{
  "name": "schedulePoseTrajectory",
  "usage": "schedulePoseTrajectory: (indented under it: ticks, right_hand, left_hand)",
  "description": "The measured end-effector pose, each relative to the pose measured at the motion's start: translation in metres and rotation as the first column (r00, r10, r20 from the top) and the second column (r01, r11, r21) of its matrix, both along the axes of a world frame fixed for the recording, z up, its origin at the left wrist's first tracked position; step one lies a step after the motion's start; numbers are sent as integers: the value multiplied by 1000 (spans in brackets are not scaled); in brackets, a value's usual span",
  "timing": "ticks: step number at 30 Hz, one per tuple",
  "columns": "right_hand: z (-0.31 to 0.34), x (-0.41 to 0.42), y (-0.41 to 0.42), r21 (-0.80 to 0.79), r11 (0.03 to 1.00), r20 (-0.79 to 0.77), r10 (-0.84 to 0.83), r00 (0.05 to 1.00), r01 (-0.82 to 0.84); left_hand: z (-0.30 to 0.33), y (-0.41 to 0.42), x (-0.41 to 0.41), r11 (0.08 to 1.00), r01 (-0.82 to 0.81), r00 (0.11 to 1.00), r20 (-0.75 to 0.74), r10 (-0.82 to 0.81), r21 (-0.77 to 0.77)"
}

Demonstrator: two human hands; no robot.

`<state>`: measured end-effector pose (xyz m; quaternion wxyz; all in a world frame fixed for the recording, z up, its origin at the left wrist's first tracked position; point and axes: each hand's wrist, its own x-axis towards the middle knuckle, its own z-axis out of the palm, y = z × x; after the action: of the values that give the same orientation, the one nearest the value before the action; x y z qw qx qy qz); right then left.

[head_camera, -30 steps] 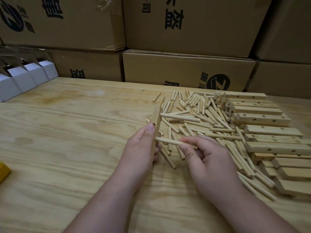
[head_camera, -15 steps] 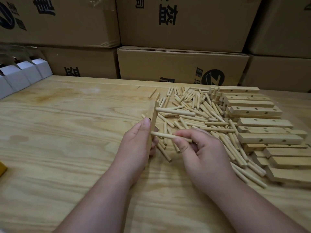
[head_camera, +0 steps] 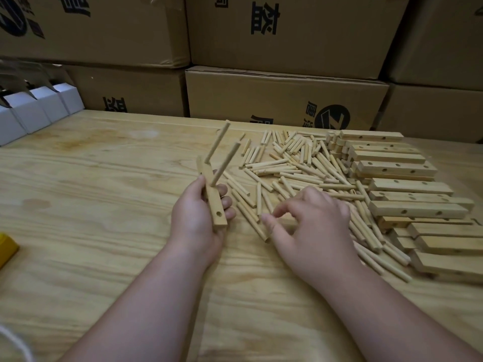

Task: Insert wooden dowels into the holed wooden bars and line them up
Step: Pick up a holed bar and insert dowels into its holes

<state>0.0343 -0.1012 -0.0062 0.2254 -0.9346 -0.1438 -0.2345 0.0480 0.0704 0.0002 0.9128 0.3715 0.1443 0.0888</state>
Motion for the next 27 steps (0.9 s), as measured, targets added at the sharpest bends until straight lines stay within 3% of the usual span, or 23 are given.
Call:
schedulePoseTrajectory:
  ticks: [10, 15, 19, 24, 27]
  right_hand:
    - [-5, 3, 4, -198, 980, -133, -4, 991, -23]
    - [-1, 6, -1, -48, 997, -58, -62, 996, 59]
    - [2, 5, -1, 167, 985, 15, 34, 999, -37]
    - [1, 0, 3, 171, 954, 29, 245, 969, -247]
    - [0, 0, 2, 153, 948, 34, 276, 960, -278]
  left_hand:
    - [-2, -4, 1, 990, -63, 998, -2, 63, 129]
    - [-1, -2, -1, 987, -63, 997, -26, 67, 147]
    - [3, -1, -1, 994, -62, 997, -39, 66, 90]
    - [5, -2, -3, 996, -48, 998, -37, 51, 73]
    - [6, -2, -4, 996, -33, 999, -39, 36, 87]
